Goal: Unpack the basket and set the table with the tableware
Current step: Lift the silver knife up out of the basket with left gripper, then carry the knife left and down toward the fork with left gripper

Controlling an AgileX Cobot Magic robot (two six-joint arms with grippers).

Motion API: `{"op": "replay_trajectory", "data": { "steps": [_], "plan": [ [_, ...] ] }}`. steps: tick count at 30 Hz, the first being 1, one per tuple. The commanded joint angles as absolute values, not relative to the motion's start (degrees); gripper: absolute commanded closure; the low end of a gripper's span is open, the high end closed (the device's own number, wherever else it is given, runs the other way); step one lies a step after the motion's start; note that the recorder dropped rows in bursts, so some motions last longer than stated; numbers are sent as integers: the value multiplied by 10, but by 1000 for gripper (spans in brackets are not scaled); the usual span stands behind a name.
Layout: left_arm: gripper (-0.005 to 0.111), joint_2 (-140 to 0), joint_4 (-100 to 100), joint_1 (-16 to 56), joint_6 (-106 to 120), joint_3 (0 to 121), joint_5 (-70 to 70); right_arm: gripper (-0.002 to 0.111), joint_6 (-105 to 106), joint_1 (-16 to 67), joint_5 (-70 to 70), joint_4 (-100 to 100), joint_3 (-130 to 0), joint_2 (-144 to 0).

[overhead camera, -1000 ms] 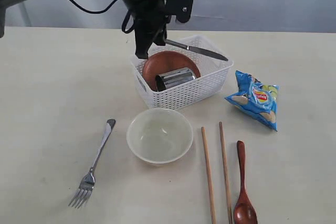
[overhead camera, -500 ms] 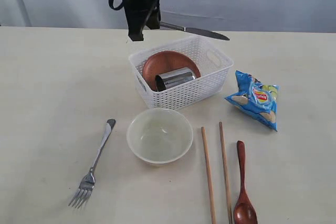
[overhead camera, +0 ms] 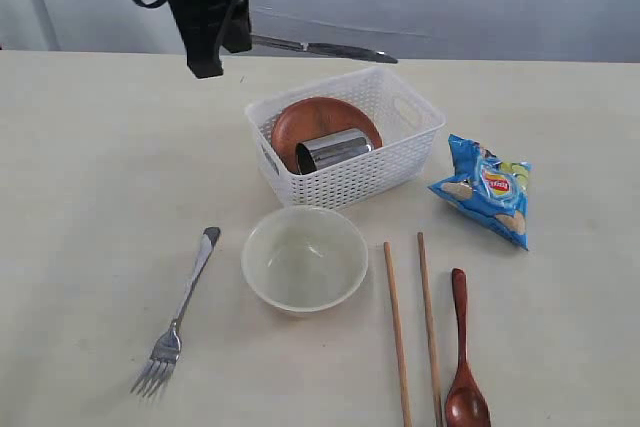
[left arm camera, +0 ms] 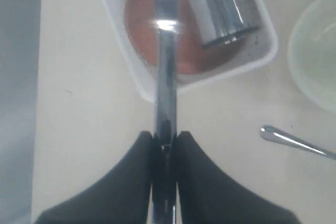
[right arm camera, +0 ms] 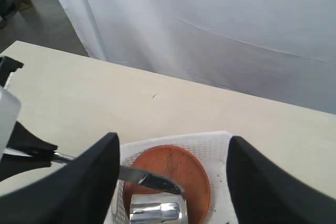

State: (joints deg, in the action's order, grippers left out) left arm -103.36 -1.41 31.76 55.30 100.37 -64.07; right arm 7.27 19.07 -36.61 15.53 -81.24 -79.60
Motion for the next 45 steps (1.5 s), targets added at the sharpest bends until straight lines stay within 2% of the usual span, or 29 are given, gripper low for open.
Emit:
{"op": "replay_trajectory", "data": {
  "steps": [1, 12, 28, 32, 39, 45],
  "plan": [
    [107, -981, -75, 329, 485, 957, -700, 51, 71, 189, -364, 153, -811, -798],
    [107, -859, -166, 420, 475, 838, -700, 51, 71, 189, -364, 153, -811, -798],
    [107, -780, -252, 424, 637, 604, -700, 51, 71, 189, -364, 153, -811, -798],
    [107, -780, -252, 428, 707, 574, -700, 51, 71, 189, -364, 153, -811, -798],
    [107, -780, -298, 502, 755, 572, -700, 51, 71, 189, -364, 153, -811, -798],
    [107, -780, -332, 527, 755, 572, -700, 51, 71, 189, -364, 153, -811, -798]
  ]
}}
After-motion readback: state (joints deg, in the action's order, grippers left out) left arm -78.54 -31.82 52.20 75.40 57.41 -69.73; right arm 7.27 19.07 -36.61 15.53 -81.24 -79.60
